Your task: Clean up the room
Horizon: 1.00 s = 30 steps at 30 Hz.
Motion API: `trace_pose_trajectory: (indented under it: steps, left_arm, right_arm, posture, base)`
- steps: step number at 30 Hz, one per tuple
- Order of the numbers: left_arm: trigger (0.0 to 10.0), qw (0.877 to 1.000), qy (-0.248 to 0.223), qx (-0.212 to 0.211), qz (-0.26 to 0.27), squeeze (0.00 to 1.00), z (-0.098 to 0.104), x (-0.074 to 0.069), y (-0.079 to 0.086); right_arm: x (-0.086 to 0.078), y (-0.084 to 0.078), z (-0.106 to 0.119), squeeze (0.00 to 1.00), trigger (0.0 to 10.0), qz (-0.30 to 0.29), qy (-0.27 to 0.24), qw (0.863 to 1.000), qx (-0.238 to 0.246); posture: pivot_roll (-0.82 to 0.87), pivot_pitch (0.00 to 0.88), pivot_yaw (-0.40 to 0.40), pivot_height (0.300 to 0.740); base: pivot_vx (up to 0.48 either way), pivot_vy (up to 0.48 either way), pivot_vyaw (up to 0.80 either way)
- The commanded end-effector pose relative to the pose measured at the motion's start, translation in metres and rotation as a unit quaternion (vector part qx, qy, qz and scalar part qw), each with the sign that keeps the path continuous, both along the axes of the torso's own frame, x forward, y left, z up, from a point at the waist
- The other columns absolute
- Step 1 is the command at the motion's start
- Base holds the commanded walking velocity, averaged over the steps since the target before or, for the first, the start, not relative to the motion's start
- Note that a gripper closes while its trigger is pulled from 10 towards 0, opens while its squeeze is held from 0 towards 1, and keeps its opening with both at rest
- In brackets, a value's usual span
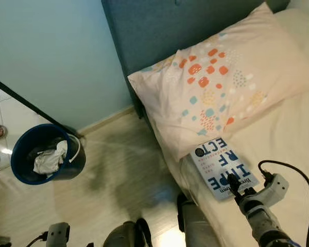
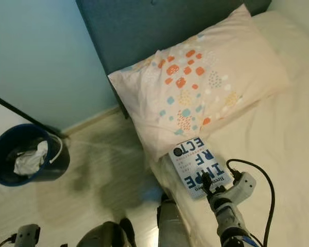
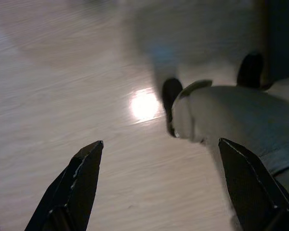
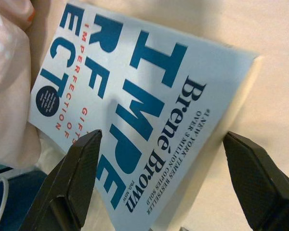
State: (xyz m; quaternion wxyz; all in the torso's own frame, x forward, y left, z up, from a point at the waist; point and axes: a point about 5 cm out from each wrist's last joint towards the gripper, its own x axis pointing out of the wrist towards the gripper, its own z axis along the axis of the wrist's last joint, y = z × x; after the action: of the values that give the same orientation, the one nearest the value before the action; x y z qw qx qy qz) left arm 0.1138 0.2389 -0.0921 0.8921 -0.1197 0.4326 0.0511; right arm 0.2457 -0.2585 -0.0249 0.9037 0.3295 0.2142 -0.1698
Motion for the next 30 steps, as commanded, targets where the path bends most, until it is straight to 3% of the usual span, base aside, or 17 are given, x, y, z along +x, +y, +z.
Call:
trace_pose_trajectory:
  steps: [1, 10, 11, 12, 13, 15, 16, 17, 18, 19, 21, 23, 25, 27, 30]
  left_arm:
    - [10.0, 0.999, 0.037, -0.009, 0.025, 0.00, -0.007, -0.018, -0.001]
    - [10.0, 0.998, 0.036, -0.021, 0.045, 0.00, -0.007, -0.010, -0.004]
    - [10.0, 0.998, 0.035, -0.022, 0.048, 0.00, -0.007, -0.008, -0.005]
    - [10.0, 0.998, 0.032, -0.019, 0.055, 0.00, -0.006, -0.004, -0.005]
    - [10.0, 0.998, 0.032, -0.019, 0.055, 0.00, -0.006, -0.004, -0.005]
    - [10.0, 0.997, 0.030, -0.007, 0.066, 0.00, -0.005, 0.002, -0.003]
    - [10.0, 0.997, 0.030, -0.007, 0.066, 0.00, -0.005, 0.002, -0.003]
    - [10.0, 0.996, 0.021, 0.027, 0.086, 0.00, 0.000, 0.011, 0.006]
    - [10.0, 0.995, 0.018, 0.038, 0.093, 0.00, 0.002, 0.013, 0.010]
    - [10.0, 0.995, 0.018, 0.038, 0.093, 0.00, 0.002, 0.013, 0.010]
    - [10.0, 0.991, 0.005, 0.045, 0.126, 0.00, 0.006, 0.019, 0.019]
    - [10.0, 0.987, 0.001, 0.065, 0.147, 0.00, 0.011, 0.027, 0.028]
    - [10.0, 0.986, 0.001, 0.071, 0.152, 0.00, 0.013, 0.030, 0.031]
    - [10.0, 0.987, 0.016, 0.076, 0.143, 0.00, 0.012, 0.032, 0.028]
    - [10.0, 0.987, 0.025, 0.080, 0.137, 0.00, 0.011, 0.032, 0.025]
  right_arm:
    - [-0.014, 0.001, -0.012, 1.00, 10.0, -0.003, 0.041, 0.999, 0.000]
    - [-0.012, -0.001, -0.011, 1.00, 10.0, 0.007, 0.075, 0.997, -0.035]
    - [-0.010, 0.004, -0.012, 0.87, 10.0, 0.026, 0.080, 0.995, -0.044]
    - [-0.009, 0.016, -0.015, 0.00, 10.0, 0.080, 0.089, 0.991, -0.062]
    - [-0.009, 0.016, -0.015, 0.00, 10.0, 0.080, 0.089, 0.991, -0.062]
    - [-0.009, 0.039, -0.021, 0.00, 10.0, 0.175, 0.106, 0.974, -0.096]
    - [-0.009, 0.039, -0.021, 0.00, 10.0, 0.175, 0.106, 0.974, -0.096]
    - [-0.017, 0.062, -0.030, 0.00, 10.0, 0.282, 0.128, 0.940, -0.142]
    - [-0.020, 0.069, -0.033, 0.00, 10.0, 0.311, 0.133, 0.928, -0.154]
    - [-0.020, 0.069, -0.033, 0.00, 10.0, 0.311, 0.133, 0.928, -0.154]
    - [-0.025, 0.080, -0.037, 0.00, 10.0, 0.350, 0.139, 0.912, -0.161]
    - [-0.033, 0.096, -0.043, 0.00, 10.0, 0.421, 0.146, 0.876, -0.187]
    - [-0.037, 0.103, -0.046, 0.00, 10.0, 0.457, 0.151, 0.853, -0.205]
    - [-0.039, 0.108, -0.048, 0.00, 10.0, 0.471, 0.158, 0.841, -0.214]
    - [-0.040, 0.110, -0.048, 0.00, 10.0, 0.475, 0.160, 0.838, -0.216]
  posture:
    - [0.01, 0.193, 0.096, 0.740]
    - [-0.02, 0.150, 0.079, 0.740]
    - [-0.03, 0.132, 0.071, 0.740]
    - [-0.03, 0.111, 0.062, 0.740]
    - [-0.03, 0.111, 0.062, 0.740]
    - [-0.04, 0.090, 0.053, 0.740]
    - [-0.04, 0.090, 0.053, 0.740]
    - [-0.04, 0.078, 0.045, 0.740]
    - [-0.04, 0.078, 0.045, 0.740]
    - [-0.04, 0.078, 0.045, 0.740]
    - [-0.04, 0.060, 0.033, 0.740]
    - [-0.05, 0.041, 0.028, 0.740]
    - [-0.05, 0.038, 0.026, 0.740]
    - [-0.05, 0.028, 0.026, 0.740]
    - [-0.05, 0.026, 0.028, 0.740]
  base:
    - [0.000, 0.000, 0.00]
    - [0.000, 0.000, 0.00]
    - [0.000, 0.000, 0.00]
    - [0.000, 0.000, 0.00]
    - [0.000, 0.000, 0.00]
    - [0.000, 0.000, 0.00]
    - [0.000, 0.000, 0.00]
    - [0.000, 0.000, 0.00]
    - [0.000, 0.000, 0.00]
    - [0.000, 0.000, 0.00]
    - [0.000, 0.000, 0.00]
    - [0.000, 0.000, 0.00]
    - [0.000, 0.000, 0.00]
    - [0.000, 0.000, 0.00]
    - [0.000, 0.000, 0.00]
